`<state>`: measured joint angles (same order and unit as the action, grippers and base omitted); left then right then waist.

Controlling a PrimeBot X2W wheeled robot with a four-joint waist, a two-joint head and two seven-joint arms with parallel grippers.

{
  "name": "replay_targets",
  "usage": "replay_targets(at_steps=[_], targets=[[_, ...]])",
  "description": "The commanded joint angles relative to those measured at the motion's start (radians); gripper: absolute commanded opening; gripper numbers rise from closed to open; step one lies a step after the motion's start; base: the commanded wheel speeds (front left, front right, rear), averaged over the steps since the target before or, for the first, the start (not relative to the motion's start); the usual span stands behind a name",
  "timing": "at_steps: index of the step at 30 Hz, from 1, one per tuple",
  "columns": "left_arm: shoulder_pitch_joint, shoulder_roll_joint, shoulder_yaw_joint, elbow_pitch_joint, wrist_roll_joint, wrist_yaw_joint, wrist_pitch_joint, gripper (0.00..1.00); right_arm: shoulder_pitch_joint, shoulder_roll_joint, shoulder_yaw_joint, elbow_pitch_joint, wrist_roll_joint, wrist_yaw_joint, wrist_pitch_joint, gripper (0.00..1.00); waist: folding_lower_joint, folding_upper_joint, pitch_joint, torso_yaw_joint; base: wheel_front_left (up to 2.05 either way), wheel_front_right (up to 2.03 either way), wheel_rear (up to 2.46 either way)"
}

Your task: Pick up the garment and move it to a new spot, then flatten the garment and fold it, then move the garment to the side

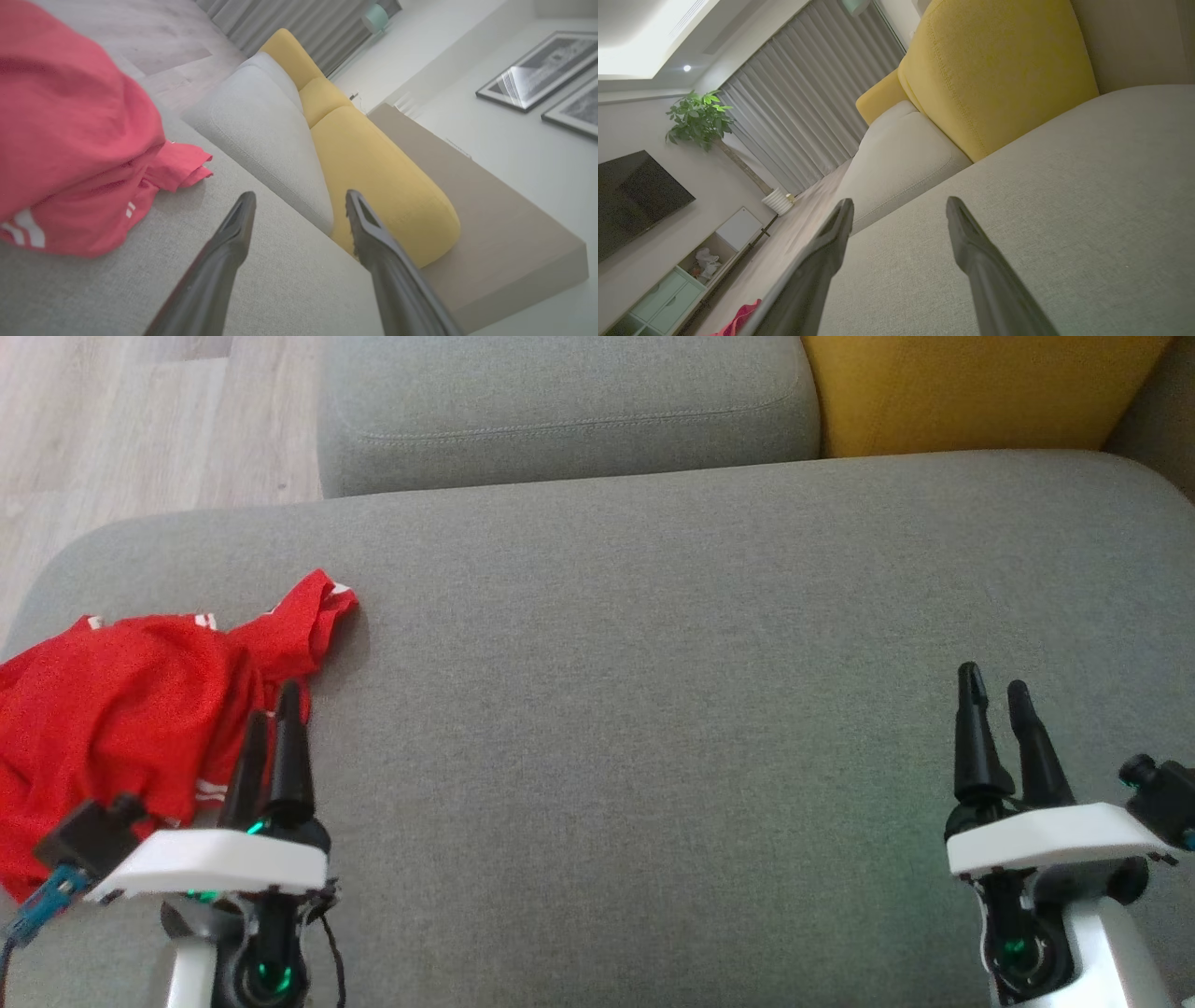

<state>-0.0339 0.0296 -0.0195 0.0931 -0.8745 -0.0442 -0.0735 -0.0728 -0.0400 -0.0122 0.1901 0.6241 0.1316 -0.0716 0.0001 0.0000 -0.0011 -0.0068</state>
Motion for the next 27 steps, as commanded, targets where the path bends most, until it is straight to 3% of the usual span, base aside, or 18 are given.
replay_targets(at_steps=[1, 13, 27], targets=[[-0.053, 0.014, 0.011, -0.05, 0.036, 0.0, -0.011, 1.0, -0.057, -0.006, 0.015, -0.036, -0.032, 0.0, -0.011, 1.0, 0.0, 0.0, 0.0, 0.0, 0.0, 0.0, 0.0], [-0.047, 0.032, -0.068, -0.071, 0.272, 0.042, -0.046, 1.0, -0.06, -0.007, 0.048, -0.033, -0.244, -0.001, -0.034, 1.0, 0.0, 0.0, 0.004, -0.006, 0.0, 0.0, 0.0], [-0.06, 0.093, -0.175, -0.064, 0.467, 0.132, -0.087, 1.0, -0.061, -0.008, 0.063, -0.013, -0.488, -0.001, -0.074, 1.0, 0.0, 0.0, 0.002, -0.011, 0.0, 0.0, 0.0]])
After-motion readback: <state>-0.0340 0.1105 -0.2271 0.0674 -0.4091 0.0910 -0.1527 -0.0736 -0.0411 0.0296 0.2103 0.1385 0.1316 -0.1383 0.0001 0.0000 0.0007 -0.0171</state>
